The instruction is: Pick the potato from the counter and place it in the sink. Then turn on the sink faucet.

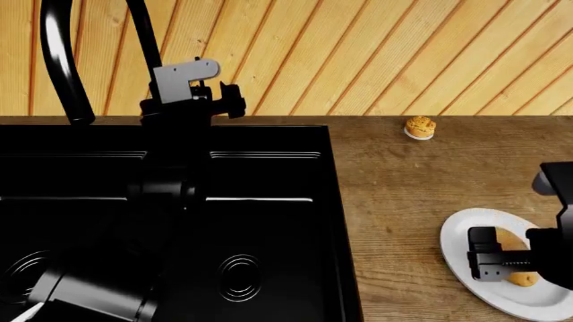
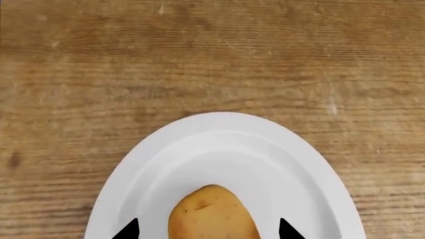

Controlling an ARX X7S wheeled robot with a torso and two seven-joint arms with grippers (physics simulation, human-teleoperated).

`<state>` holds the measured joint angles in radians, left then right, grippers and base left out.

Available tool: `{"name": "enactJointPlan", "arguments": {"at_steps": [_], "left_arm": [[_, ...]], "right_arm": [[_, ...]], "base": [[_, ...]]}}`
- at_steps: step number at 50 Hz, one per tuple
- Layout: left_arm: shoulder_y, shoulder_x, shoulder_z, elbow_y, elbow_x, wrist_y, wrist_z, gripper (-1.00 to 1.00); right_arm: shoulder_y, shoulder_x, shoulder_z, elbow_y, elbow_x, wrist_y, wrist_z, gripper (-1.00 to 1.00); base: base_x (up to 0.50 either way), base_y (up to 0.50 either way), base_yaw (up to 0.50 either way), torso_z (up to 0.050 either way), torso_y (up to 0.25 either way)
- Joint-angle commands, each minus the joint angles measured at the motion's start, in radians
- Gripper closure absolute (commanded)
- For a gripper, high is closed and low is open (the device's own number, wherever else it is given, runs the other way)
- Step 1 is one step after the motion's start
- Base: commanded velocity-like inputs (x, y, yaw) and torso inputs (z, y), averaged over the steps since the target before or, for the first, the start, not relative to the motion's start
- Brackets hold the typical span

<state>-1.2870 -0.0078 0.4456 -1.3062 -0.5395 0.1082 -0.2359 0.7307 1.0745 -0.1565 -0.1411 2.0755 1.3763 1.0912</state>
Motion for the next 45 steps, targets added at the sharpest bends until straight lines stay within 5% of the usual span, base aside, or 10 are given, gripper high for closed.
{"name": "enactJointPlan", "arguments": {"at_steps": [1,16,17,30,38,45], "left_arm": [[0.005,0.002,-0.038,-0.001,0.037,-0.002,0.008,-1.00],[0.010,0.005,-0.050,0.000,0.054,0.000,0.010,-1.00],[0.010,0.004,-0.051,0.000,0.054,-0.001,0.010,-1.00],[0.008,0.002,-0.082,-0.001,0.083,-0.004,0.013,-1.00],[0.002,0.004,-0.094,0.000,0.092,-0.007,0.015,-1.00],[-0.003,0.001,-0.113,-0.001,0.109,-0.005,0.015,-1.00]], "right_arm": [[-0.032,0.001,0.024,0.014,-0.058,-0.002,-0.053,-1.00],[-0.102,0.029,0.054,-0.009,-0.064,-0.032,-0.072,-1.00],[-0.106,0.031,0.055,-0.009,-0.065,-0.033,-0.074,1.00],[-0.007,0.053,0.017,-0.029,-0.049,-0.018,-0.033,1.00],[0.263,0.070,-0.092,-0.022,0.084,0.013,0.082,1.00],[0.458,-0.036,-0.215,-0.008,0.142,0.042,0.142,1.00]], "base": [[0.00,0.00,0.00,0.000,0.000],[0.00,0.00,0.00,0.000,0.000],[0.00,0.00,0.00,0.000,0.000],[0.00,0.00,0.00,0.000,0.000],[0.00,0.00,0.00,0.000,0.000],[0.00,0.00,0.00,0.000,0.000]]}}
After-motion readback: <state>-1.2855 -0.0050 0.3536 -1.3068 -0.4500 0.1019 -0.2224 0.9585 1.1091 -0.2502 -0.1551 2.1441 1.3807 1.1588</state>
